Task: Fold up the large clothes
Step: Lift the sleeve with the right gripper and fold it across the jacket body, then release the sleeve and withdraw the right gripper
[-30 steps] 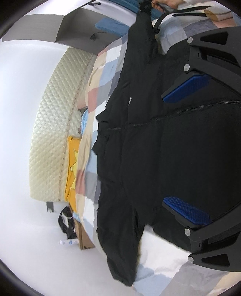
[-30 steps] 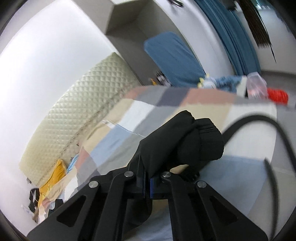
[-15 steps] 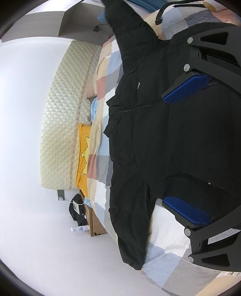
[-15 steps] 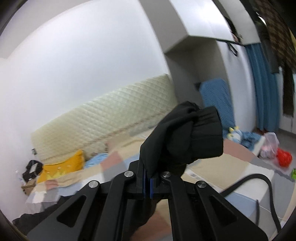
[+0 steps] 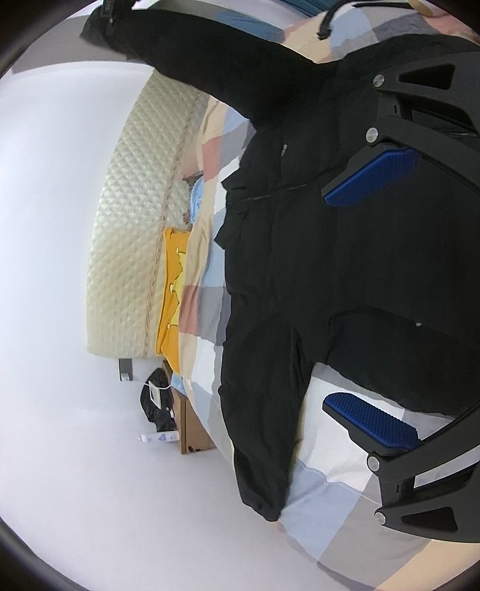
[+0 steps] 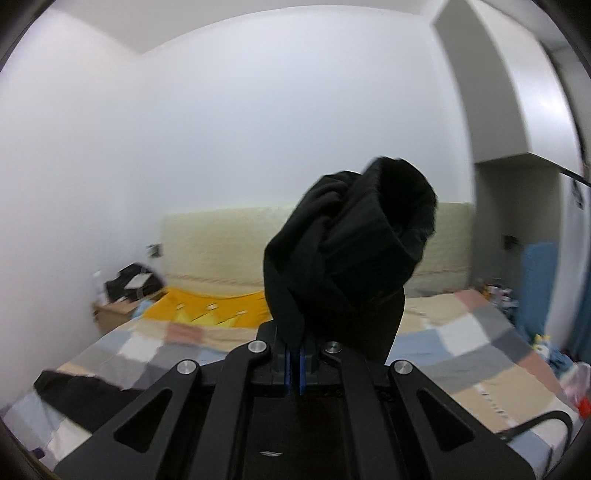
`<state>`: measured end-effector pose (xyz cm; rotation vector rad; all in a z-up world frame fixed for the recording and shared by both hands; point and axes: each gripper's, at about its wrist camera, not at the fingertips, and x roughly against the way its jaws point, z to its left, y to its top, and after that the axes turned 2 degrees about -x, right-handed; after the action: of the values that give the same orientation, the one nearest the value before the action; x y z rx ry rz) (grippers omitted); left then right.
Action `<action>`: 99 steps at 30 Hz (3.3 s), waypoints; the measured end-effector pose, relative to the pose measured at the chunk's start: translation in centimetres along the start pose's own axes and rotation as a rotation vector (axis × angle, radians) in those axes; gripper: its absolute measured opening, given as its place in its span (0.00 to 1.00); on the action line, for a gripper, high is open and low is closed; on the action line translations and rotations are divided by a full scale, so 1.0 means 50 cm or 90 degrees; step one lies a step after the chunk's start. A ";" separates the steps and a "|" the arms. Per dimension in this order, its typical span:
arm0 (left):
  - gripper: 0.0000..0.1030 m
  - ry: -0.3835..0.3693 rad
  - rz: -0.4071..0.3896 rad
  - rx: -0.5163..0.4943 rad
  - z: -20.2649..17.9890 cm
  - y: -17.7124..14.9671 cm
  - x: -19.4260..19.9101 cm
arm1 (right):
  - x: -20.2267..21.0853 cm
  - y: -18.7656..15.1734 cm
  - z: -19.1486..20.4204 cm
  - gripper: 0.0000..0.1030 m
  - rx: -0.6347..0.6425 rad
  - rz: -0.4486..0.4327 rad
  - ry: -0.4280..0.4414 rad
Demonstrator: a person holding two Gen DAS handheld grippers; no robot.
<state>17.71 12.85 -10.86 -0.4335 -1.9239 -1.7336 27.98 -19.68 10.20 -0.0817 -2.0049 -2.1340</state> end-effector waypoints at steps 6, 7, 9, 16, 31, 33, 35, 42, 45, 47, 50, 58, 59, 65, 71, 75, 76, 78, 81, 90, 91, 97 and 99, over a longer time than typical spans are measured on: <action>0.99 0.001 -0.003 0.018 0.034 0.006 -0.003 | -0.048 -0.088 0.174 0.03 0.061 0.032 0.074; 0.99 -0.002 0.000 0.019 0.034 0.005 -0.004 | -0.057 -0.107 0.203 0.03 0.072 0.035 0.079; 0.99 -0.014 0.002 0.029 0.042 0.004 -0.004 | -0.079 -0.161 0.249 0.03 0.077 0.053 0.096; 0.99 -0.006 -0.012 0.062 0.084 -0.001 0.005 | -0.171 -0.349 0.376 0.03 0.086 0.152 0.151; 0.99 -0.015 0.022 0.121 0.139 -0.012 -0.047 | -0.255 -0.664 0.480 0.11 0.119 0.373 0.181; 0.99 -0.011 0.019 0.116 0.138 -0.014 -0.048 | -0.261 -0.660 0.471 0.12 0.110 0.387 0.186; 0.99 -0.010 0.018 0.109 0.134 -0.014 -0.050 | -0.269 -0.652 0.461 0.16 0.102 0.401 0.196; 0.99 -0.003 0.013 0.090 0.123 -0.011 -0.045 | -0.230 -0.606 0.438 0.83 0.080 0.407 0.246; 0.99 0.004 0.007 0.081 0.120 -0.011 -0.045 | -0.194 -0.571 0.420 0.83 0.083 0.369 0.243; 0.99 0.016 0.015 0.073 0.114 -0.010 -0.050 | -0.181 -0.547 0.394 0.83 0.079 0.360 0.238; 0.99 0.023 0.020 0.060 0.099 -0.010 -0.050 | -0.156 -0.502 0.339 0.83 0.066 0.339 0.209; 0.99 0.017 -0.005 0.014 0.046 -0.009 0.022 | -0.018 -0.378 0.199 0.83 0.049 0.243 0.137; 0.99 0.015 -0.009 0.012 0.040 -0.010 0.035 | -0.002 -0.370 0.189 0.83 0.053 0.235 0.132; 0.99 0.047 -0.017 -0.008 0.004 -0.032 0.107 | 0.102 -0.347 0.138 0.83 0.080 0.210 0.096; 0.99 0.037 -0.039 -0.033 -0.049 -0.025 0.191 | 0.196 -0.359 0.092 0.83 0.057 0.211 0.100; 0.99 0.008 -0.043 -0.039 -0.083 -0.038 0.218 | 0.254 -0.365 0.062 0.84 0.025 0.194 0.100; 0.99 0.000 -0.042 -0.042 -0.090 -0.043 0.221 | 0.265 -0.367 0.055 0.84 0.018 0.190 0.097; 0.99 -0.016 -0.034 -0.044 -0.104 -0.054 0.222 | 0.286 -0.376 0.043 0.86 0.006 0.183 0.090; 0.99 -0.021 -0.030 -0.058 -0.126 -0.072 0.221 | 0.317 -0.401 0.032 0.88 0.002 0.174 0.084; 0.99 -0.014 -0.025 -0.072 -0.131 -0.106 0.211 | 0.350 -0.482 0.001 0.91 -0.011 0.195 0.061; 0.99 -0.016 -0.024 -0.068 -0.129 -0.109 0.209 | 0.356 -0.485 0.000 0.91 -0.010 0.196 0.056; 0.99 -0.030 -0.022 -0.045 -0.120 -0.121 0.204 | 0.394 -0.497 0.003 0.93 -0.007 0.181 0.038; 0.99 -0.035 -0.023 -0.035 -0.114 -0.125 0.203 | 0.406 -0.501 0.005 0.96 -0.007 0.174 0.034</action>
<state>6.85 5.38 -9.97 -0.4751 -1.9374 -1.8183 3.35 -20.50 -10.57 -0.2799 -1.8333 -1.9538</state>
